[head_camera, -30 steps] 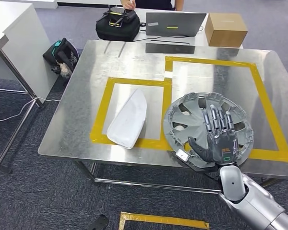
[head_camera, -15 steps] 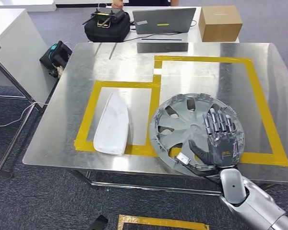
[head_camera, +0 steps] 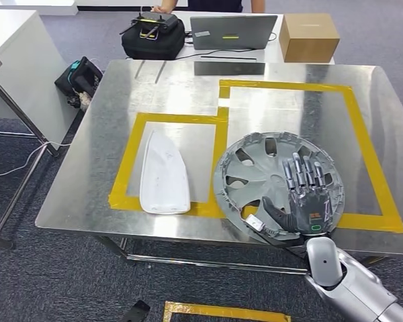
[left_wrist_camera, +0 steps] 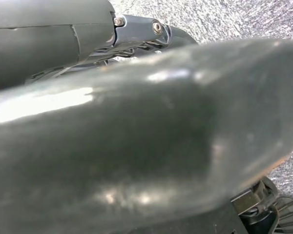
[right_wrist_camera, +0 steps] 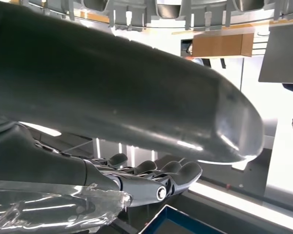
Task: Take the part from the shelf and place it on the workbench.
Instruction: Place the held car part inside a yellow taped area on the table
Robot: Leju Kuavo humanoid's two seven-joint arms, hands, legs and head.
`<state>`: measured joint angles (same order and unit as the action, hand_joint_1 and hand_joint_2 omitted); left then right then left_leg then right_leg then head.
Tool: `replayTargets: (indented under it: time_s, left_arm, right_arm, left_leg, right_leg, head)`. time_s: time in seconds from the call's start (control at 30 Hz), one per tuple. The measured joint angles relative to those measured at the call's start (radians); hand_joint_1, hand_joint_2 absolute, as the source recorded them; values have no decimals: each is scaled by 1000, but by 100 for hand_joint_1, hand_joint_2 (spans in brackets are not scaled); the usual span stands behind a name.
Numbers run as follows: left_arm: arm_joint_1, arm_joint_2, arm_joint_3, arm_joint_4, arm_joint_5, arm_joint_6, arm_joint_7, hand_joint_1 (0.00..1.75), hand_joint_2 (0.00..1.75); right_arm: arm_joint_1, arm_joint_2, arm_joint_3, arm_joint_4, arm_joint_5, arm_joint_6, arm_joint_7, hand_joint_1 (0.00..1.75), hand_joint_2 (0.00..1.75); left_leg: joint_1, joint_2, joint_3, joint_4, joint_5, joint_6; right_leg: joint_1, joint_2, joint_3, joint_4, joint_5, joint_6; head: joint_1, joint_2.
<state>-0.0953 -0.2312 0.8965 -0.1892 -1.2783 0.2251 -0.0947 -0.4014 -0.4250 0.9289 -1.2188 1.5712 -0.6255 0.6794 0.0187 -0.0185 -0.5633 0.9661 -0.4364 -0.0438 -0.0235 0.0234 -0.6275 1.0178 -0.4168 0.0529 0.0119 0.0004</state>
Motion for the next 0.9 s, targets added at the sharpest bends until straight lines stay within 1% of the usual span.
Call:
replayTargets:
  time_s: [0.1, 0.13, 0.27, 0.3, 0.33, 0.37, 0.4, 0.43, 0.5, 0.53, 0.57, 0.6, 0.63, 0.67, 0.7, 0.73, 0.77, 0.8, 0.83, 0.87, 0.9]
  left_arm:
    - [0, 0, 0, 0, 2, 6, 0, 0, 0]
    - [0, 1, 0, 0, 4, 6, 0, 0, 0]
    - [1, 3, 2, 0, 10, 7, 0, 0, 0]
    - [2, 4, 3, 0, 10, 8, 0, 0, 0]
    - [2, 4, 4, 0, 11, 8, 0, 0, 0]
    - [2, 3, 4, 0, 11, 8, 0, 0, 0]
    - [1, 3, 5, 0, 11, 9, 0, 0, 0]
    - [1, 2, 6, 0, 12, 9, 0, 0, 0]
    - [3, 2, 7, 0, 13, 12, 0, 0, 0]
    - [5, 2, 7, 0, 13, 13, 0, 0, 0]
    - [6, 1, 8, 0, 14, 14, 0, 0, 0]
    - [7, 1, 9, 0, 14, 15, 0, 0, 0]
    - [8, 0, 9, 0, 14, 15, 0, 0, 0]
    - [8, 1, 10, 0, 15, 16, 0, 0, 0]
    - [7, 1, 11, 0, 15, 17, 0, 0, 0]
    - [8, 1, 12, 0, 15, 18, 0, 0, 0]
    - [8, 1, 13, 0, 16, 19, 0, 0, 0]
    - [9, 1, 14, 0, 18, 20, 0, 0, 0]
    - [9, 1, 14, 0, 19, 21, 0, 0, 0]
    - [10, 1, 15, 0, 20, 21, 0, 0, 0]
    - [10, 1, 15, 0, 21, 22, 0, 0, 0]
  right_arm:
    - [0, 0, 0, 0, 0, 3, 0, 0, 0]
    - [0, 0, 0, 0, 0, 4, 0, 0, 0]
    - [1, 0, 0, -2, 0, 4, 0, 0, 0]
    - [1, 0, 0, -4, 0, 4, 0, 0, 0]
    - [2, 0, -1, -5, 0, 4, 0, 0, 0]
    - [2, 0, -2, -6, 0, 4, 0, 0, 0]
    - [2, 0, -2, -7, 0, 4, 0, 0, 0]
    - [3, 0, -2, -7, 0, 3, 0, 0, 0]
    - [10, 0, -2, -8, 0, 2, 0, 0, 0]
    - [16, 0, -2, -7, 0, 2, 0, 0, 0]
    - [22, 0, -2, -7, 0, 1, 0, 0, 0]
    - [26, 0, -2, -7, 0, 1, 0, 0, 0]
    - [27, 0, -2, -7, 0, 1, 0, 0, 0]
    - [27, 0, -3, -7, 0, 0, 0, 0, 0]
    - [27, 1, -3, -8, 0, 0, 0, 0, 0]
    - [27, 2, -3, -8, 0, -2, 0, 0, 0]
    - [29, 3, -3, -8, 0, -3, 0, 0, 0]
    - [32, 3, -3, -8, 0, -4, 0, 0, 0]
    - [35, 4, -3, -8, 0, -4, 0, 0, 0]
    - [37, 5, -4, -8, 0, -5, 0, 0, 0]
    - [38, 5, -4, -8, 0, -5, 0, 0, 0]
  left_leg:
    - [-1, 0, 0, 0, 1, 3]
    - [-1, 0, -1, 3, -1, 7]
    - [-7, 0, -3, 12, -7, 30]
    - [-8, 0, -2, 9, -3, 35]
    - [-6, 2, 3, 0, 5, 39]
    - [-4, 4, 9, -12, 15, 43]
    - [-1, 6, 13, -23, 23, 47]
    - [3, 8, 17, -32, 28, 48]
    - [3, 9, 16, -33, 30, 51]
    - [4, 9, 16, -33, 30, 50]
    - [6, 9, 15, -31, 30, 49]
    - [9, 9, 15, -29, 29, 47]
    - [13, 9, 14, -23, 27, 41]
    - [14, 8, 10, -16, 24, 33]
    - [15, 7, 6, -7, 20, 24]
    - [14, 6, 1, 2, 18, 16]
    - [12, 4, -4, 9, 19, 8]
    - [13, 3, -8, 13, 21, 2]
    - [14, 3, -12, 17, 21, -3]
    - [15, 4, -18, 24, 12, -7]
    - [15, 6, -31, 49, -12, -9]
  right_leg:
    - [-1, 0, 3, -4, 2, 3]
    - [-2, -1, 4, -7, 4, 5]
    - [-10, 0, 8, -14, 9, 17]
    - [-10, 1, 11, -19, 12, 22]
    - [-10, 0, 11, -22, 13, 26]
    - [-9, -2, 9, -19, 7, 30]
    - [-7, -5, 0, 1, -12, 33]
    - [-6, -9, -18, 44, -41, 35]
    - [-6, -13, -68, 173, -105, 42]
    - [-7, -14, -85, 221, -120, 46]
    - [-9, -14, -87, 236, -116, 51]
    - [-12, -16, -67, 208, -94, 56]
    - [-17, -18, -29, 147, -64, 64]
    - [-20, -19, 15, 80, -45, 73]
    - [-21, -16, 47, 31, -31, 74]
    - [-22, -14, 64, 4, -31, 69]
    - [-19, -9, 64, 3, -37, 57]
    - [-19, -6, 55, 11, -36, 41]
    - [-19, -7, 48, 14, -38, 28]
    - [-18, -7, 40, 17, -34, 17]
    - [-17, -9, 33, 18, -30, 7]
  head:
    - [0, 0]
    - [0, 0]
    - [-2, 0]
    - [-2, 0]
    - [-2, 0]
    - [0, 0]
    - [2, 0]
    - [4, 0]
    - [7, 0]
    - [7, 0]
    - [7, 0]
    - [7, 0]
    - [7, 0]
    - [8, 0]
    - [9, 0]
    - [10, 0]
    - [9, 0]
    - [8, 0]
    - [6, 0]
    - [3, 0]
    - [1, 0]
